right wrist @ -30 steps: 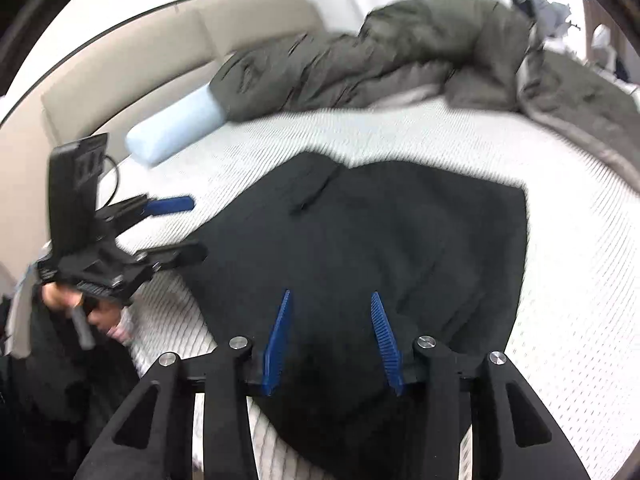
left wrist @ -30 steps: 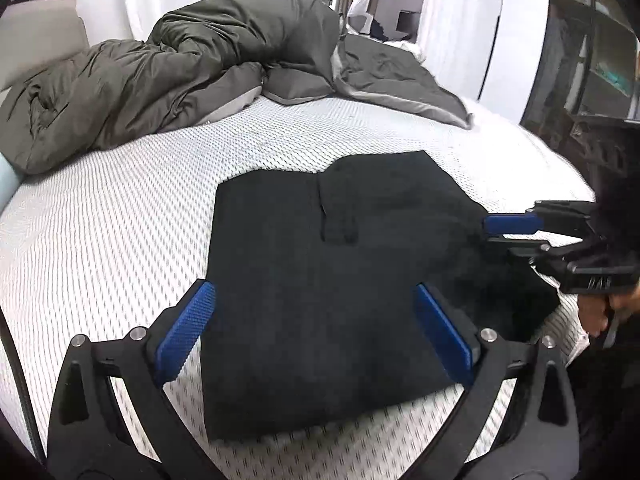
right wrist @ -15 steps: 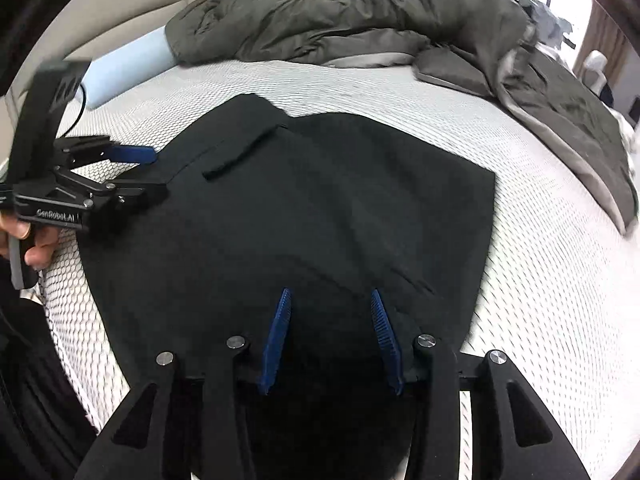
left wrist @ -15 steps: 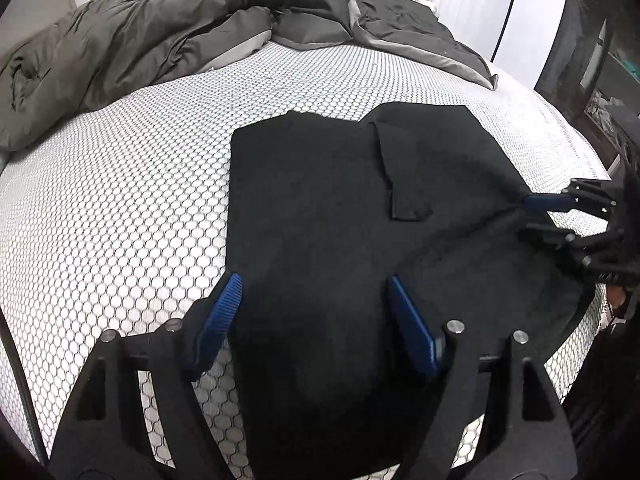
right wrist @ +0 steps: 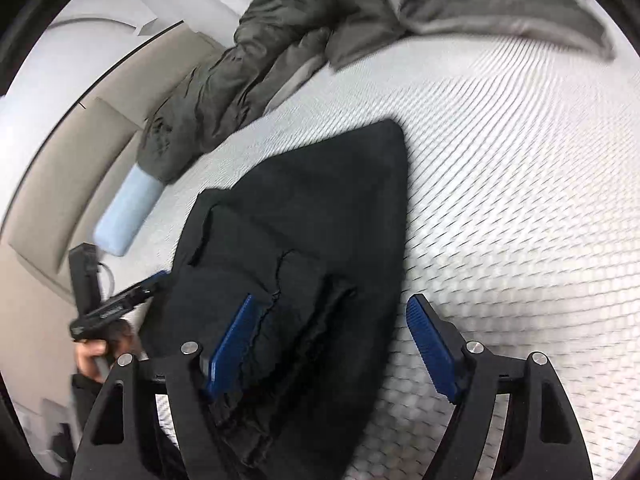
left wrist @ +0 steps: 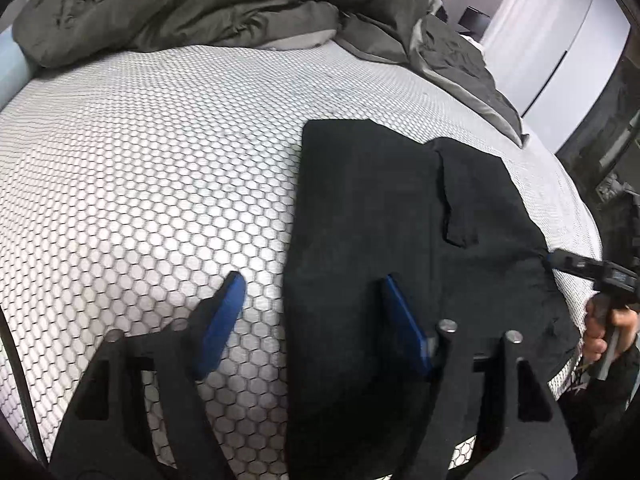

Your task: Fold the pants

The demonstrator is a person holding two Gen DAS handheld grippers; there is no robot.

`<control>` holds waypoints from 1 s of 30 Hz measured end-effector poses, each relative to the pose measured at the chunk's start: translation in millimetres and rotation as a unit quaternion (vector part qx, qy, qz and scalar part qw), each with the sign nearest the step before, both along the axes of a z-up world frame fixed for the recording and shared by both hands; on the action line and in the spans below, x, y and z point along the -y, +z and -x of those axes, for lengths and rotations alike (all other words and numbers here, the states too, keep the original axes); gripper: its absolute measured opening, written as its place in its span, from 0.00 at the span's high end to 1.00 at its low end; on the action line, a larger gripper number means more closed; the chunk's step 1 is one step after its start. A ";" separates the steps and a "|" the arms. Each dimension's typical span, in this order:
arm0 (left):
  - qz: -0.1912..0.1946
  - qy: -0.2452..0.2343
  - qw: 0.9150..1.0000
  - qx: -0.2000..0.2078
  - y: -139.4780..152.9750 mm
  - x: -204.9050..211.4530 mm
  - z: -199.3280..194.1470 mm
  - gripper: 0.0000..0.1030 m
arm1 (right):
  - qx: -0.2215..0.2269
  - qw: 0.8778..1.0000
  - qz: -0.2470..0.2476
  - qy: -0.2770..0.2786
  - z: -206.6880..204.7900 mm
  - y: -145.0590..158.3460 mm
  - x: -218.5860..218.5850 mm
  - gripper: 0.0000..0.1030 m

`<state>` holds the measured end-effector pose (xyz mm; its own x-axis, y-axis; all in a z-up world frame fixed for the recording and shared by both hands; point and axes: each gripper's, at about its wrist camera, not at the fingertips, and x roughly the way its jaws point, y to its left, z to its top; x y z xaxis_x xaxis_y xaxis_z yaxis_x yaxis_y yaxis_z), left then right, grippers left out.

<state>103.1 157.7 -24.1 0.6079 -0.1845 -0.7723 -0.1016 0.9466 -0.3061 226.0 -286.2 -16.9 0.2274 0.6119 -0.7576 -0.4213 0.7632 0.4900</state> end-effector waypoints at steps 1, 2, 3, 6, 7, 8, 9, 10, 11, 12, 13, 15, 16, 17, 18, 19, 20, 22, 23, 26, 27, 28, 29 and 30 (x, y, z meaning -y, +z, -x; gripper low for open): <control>0.009 -0.005 1.000 0.000 0.0 0.6 -0.3 0.54 | 0.005 1.000 0.018 -0.001 -2.1 -4.0 -6.4 0.33; 0.019 -0.012 1.000 0.001 0.7 1.8 -0.5 0.57 | 0.016 0.999 0.029 0.002 -3.1 -4.3 -13.6 0.47; 0.012 -0.011 1.000 0.005 2.3 3.9 0.3 0.58 | 0.024 0.999 0.028 0.002 -0.7 -2.7 -13.9 0.51; -0.013 -0.008 1.000 0.026 7.5 13.7 -3.5 0.62 | 0.066 0.998 0.017 -0.007 -3.2 13.6 -17.0 0.68; -0.021 -0.005 0.999 0.024 5.9 17.5 -7.9 0.62 | 0.070 0.997 0.024 -0.014 -5.9 14.6 -17.2 0.68; -0.025 -0.005 0.999 0.020 4.3 20.4 -10.0 0.62 | 0.071 0.996 0.045 -0.020 -9.6 11.8 -15.9 0.66; -0.030 -0.003 0.999 0.018 3.5 21.9 -11.1 0.61 | 0.070 0.995 0.065 -0.023 -10.3 10.0 -16.7 0.61; -0.035 0.000 0.999 0.020 4.6 22.2 -9.8 0.60 | 0.067 0.994 0.080 -0.029 -9.5 9.5 -16.2 0.50; -0.037 0.002 0.999 0.021 6.8 21.9 -7.5 0.59 | 0.063 0.994 0.086 -0.037 -5.7 13.2 -13.1 0.45; -0.040 0.004 0.999 0.020 8.9 21.2 -3.9 0.59 | 0.066 0.993 0.086 -0.038 0.0 17.8 -9.9 0.44; -0.041 0.007 0.999 0.020 11.0 20.1 2.1 0.57 | 0.073 0.993 0.087 -0.036 8.2 24.4 -6.7 0.44; -0.031 0.007 0.999 0.021 13.7 17.1 16.1 0.50 | 0.091 0.993 0.067 -0.021 34.3 39.3 2.2 0.44; -0.026 0.004 0.999 0.021 13.6 17.4 22.7 0.46 | 0.087 0.995 0.046 -0.006 45.8 43.4 6.2 0.44; -0.028 -0.002 0.999 0.020 12.6 19.3 27.7 0.45 | 0.074 0.997 0.020 0.017 56.4 44.5 7.9 0.42; -0.034 -0.006 0.999 0.017 10.9 22.1 30.8 0.45 | 0.066 0.997 0.008 0.031 62.2 42.4 7.7 0.40; -0.039 -0.006 0.999 0.016 9.6 23.7 33.3 0.44 | 0.055 0.998 0.012 0.042 65.7 37.2 5.1 0.37; -0.043 -0.006 0.999 0.014 8.5 25.1 34.8 0.44 | 0.037 0.998 0.029 0.047 67.3 27.0 1.6 0.36; -0.043 -0.005 0.999 0.012 7.0 26.0 36.3 0.44 | 0.014 0.998 0.023 0.051 64.9 14.2 -4.1 0.37; -0.041 -0.004 0.999 0.012 6.8 26.0 34.5 0.44 | 0.009 0.999 0.020 0.050 62.6 10.6 -7.2 0.38; -0.043 -0.004 0.999 0.010 5.4 24.5 30.0 0.44 | 0.023 0.998 0.021 0.049 61.6 17.6 -11.9 0.65; -0.043 -0.005 0.999 0.011 5.6 23.9 29.9 0.44 | 0.035 0.998 0.017 0.052 63.6 23.2 -14.2 0.73; -0.043 -0.005 0.999 0.012 6.2 23.4 28.0 0.44 | 0.051 0.997 0.013 0.056 67.8 30.8 -15.2 0.83; -0.043 -0.006 0.999 0.013 7.0 23.5 29.0 0.44 | 0.070 0.996 0.007 0.063 74.9 41.6 -8.7 0.85; -0.044 -0.006 0.999 0.016 8.1 23.8 29.6 0.44 | 0.078 0.995 0.004 0.069 81.0 47.8 -13.4 0.86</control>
